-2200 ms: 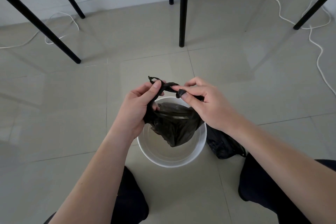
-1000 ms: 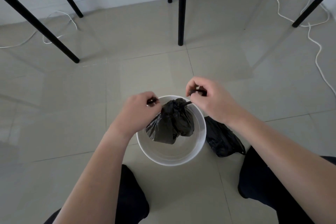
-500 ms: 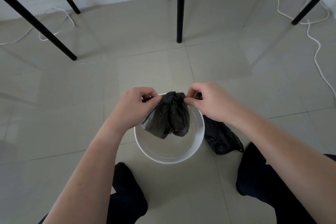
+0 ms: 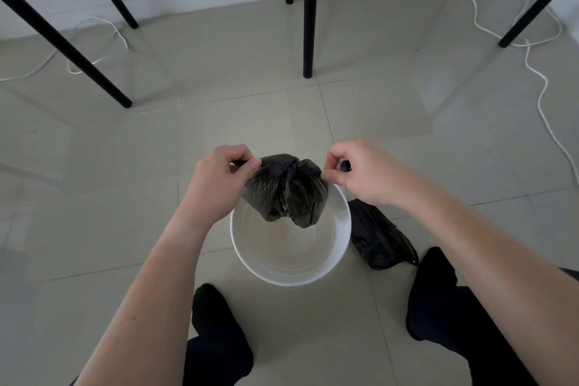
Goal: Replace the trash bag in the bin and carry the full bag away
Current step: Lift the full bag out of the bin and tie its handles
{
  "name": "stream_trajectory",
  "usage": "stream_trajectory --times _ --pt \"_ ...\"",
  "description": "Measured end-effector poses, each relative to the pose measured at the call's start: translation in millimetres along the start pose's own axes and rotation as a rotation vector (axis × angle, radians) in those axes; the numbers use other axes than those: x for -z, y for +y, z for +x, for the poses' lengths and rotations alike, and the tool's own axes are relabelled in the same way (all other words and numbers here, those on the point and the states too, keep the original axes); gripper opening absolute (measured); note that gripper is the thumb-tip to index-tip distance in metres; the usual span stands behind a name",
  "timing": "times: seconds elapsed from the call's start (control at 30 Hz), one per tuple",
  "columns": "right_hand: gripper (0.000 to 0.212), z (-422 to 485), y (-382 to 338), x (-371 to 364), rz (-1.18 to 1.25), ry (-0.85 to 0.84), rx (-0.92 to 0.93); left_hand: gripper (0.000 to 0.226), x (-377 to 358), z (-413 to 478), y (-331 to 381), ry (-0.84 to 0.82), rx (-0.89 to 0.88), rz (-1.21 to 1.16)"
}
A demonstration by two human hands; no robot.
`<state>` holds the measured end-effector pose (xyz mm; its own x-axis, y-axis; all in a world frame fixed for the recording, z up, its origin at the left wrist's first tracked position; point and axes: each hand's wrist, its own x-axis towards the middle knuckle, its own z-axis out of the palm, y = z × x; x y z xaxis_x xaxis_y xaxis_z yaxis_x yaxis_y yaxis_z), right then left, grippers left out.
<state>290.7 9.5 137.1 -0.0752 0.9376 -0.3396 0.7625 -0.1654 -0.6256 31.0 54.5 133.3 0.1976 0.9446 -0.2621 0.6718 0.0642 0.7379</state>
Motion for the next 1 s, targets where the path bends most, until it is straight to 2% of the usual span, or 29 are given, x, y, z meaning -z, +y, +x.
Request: stream_trajectory --times 0.13,0.27,0.37,0.47,0.57,0.67,0.77,0.83,1.0 --pt "0.018 -3 5 -4 -0.004 0.018 0.009 0.022 -10 -4 2 -0.077 0.079 -0.342" --pt "0.016 -8 5 -8 -0.015 0.047 0.075 0.023 -17 -6 10 -0.115 0.067 -0.525" --pt "0.014 -8 2 -11 0.093 0.098 0.113 0.023 -18 -4 12 -0.161 0.048 -0.577" --pt "0.033 -10 -6 -13 0.213 0.115 0.122 0.022 -20 -6 13 -0.217 0.03 -0.598" --pt "0.048 -12 -12 -17 0.195 0.095 0.142 0.021 -23 -7 14 -0.237 0.025 -0.619" --pt "0.038 -12 -11 -22 0.141 0.116 0.125 0.022 -25 -6 13 -0.242 0.027 -0.637" --pt "0.025 -13 -11 -22 0.103 0.137 0.123 0.021 -27 -7 16 -0.221 0.031 -0.616" --pt "0.022 -12 -9 -18 0.068 0.155 0.105 0.021 -28 -4 12 -0.151 0.063 -0.558" --pt "0.016 -19 2 5 0.103 0.195 0.047 0.008 -31 5 -22 0.112 0.124 -0.07"
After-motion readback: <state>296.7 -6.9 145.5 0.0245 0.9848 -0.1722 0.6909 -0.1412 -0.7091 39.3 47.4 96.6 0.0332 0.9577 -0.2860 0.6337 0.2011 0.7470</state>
